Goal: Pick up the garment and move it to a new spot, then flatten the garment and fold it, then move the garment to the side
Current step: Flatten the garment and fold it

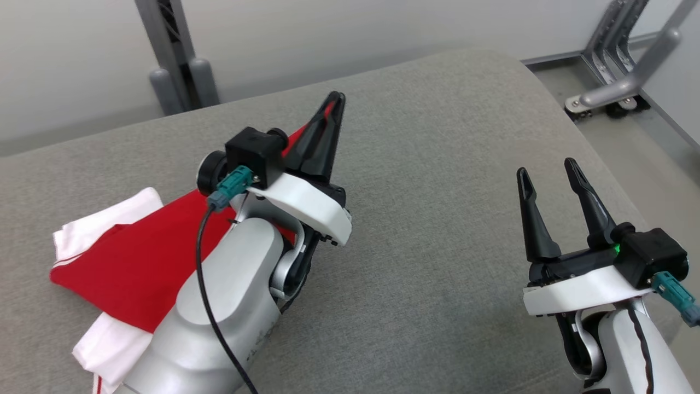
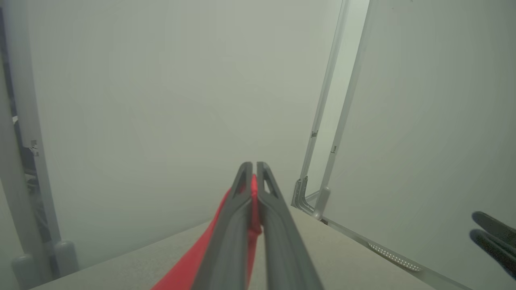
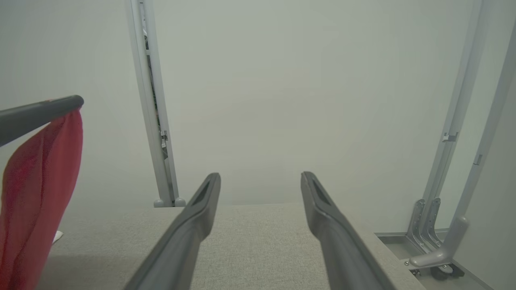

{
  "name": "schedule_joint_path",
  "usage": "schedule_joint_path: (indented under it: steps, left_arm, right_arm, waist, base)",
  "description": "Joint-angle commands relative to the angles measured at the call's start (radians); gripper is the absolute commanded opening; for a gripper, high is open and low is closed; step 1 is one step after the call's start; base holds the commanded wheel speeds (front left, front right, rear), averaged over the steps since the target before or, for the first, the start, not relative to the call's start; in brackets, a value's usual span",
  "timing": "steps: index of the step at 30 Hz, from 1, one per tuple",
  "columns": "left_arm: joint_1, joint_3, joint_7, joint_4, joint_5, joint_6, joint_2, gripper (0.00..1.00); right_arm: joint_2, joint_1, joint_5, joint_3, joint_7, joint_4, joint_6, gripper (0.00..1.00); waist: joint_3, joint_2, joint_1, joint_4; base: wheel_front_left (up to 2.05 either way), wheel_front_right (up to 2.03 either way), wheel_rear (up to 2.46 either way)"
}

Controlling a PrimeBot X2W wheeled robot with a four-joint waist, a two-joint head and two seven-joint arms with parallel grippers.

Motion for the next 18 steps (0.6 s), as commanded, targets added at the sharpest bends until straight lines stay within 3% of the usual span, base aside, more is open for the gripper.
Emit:
schedule_joint_path:
  steps: [1, 12, 18]
  left_arm:
    - [-0.030, -0.056, -0.001, 0.016, -0.011, -0.006, 0.004, 0.00]
    - [-0.101, -0.227, -0.001, 0.008, -0.018, -0.019, 0.003, 0.00]
    - [-0.101, -0.305, -0.001, 0.021, -0.042, -0.022, 0.003, 0.00]
  right_arm:
    - [-0.007, -0.020, 0.020, 0.001, -0.005, -0.004, 0.000, 1.00]
    - [-0.007, -0.050, 0.092, -0.012, -0.005, 0.000, 0.000, 1.00]
    - [-0.007, -0.047, 0.106, -0.020, -0.005, 0.006, 0.000, 1.00]
  waist:
    - [0.072, 0.0000, 0.0000, -0.076]
    - [0.154, 0.0000, 0.0000, -0.206]
    - [0.158, 0.0000, 0.0000, -0.233]
  base:
    - [0.00, 0.00, 0.00]
    - [0.00, 0.00, 0.00]
    - [0.00, 0.00, 0.00]
